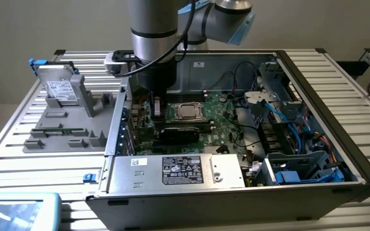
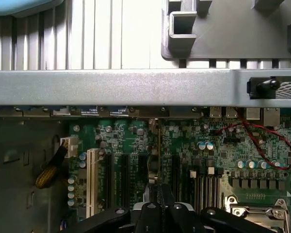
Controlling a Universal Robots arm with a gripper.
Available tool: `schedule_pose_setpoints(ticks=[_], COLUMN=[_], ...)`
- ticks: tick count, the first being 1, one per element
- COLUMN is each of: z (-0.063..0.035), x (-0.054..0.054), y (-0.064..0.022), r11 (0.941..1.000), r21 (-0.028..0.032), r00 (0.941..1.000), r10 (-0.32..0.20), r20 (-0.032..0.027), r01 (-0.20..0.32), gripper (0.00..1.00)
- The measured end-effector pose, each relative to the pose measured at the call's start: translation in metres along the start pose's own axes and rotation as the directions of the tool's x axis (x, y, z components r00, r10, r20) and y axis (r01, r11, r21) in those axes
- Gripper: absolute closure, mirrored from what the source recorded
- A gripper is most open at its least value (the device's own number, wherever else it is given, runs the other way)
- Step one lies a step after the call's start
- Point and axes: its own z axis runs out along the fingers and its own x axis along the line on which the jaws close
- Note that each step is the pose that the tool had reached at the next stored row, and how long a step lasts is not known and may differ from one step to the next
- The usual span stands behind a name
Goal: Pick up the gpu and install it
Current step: 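Press down on the gpu until it lock into place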
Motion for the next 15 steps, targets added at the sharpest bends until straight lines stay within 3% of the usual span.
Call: schedule_pose_setpoints(ticks=[5,7,9,15], z=[0.0053,-0.0008,-0.0105,-0.0134], x=[0.000,0.000,0.001,0.005], y=[0.0002,0.0003,-0.0004,-0.0166], r11=[1.0000,1.0000,1.0000,1.0000], r21=[-0.0002,0.0009,-0.0002,-0.0043], r00=[1.0000,1.0000,1.0000,1.0000], r10=[0.000,0.001,0.000,0.000], r20=[-0.0008,0.0017,-0.0001,0.0007], r01=[0.000,-0.001,0.000,0.000], gripper=[0.88,0.88,0.88,0.88])
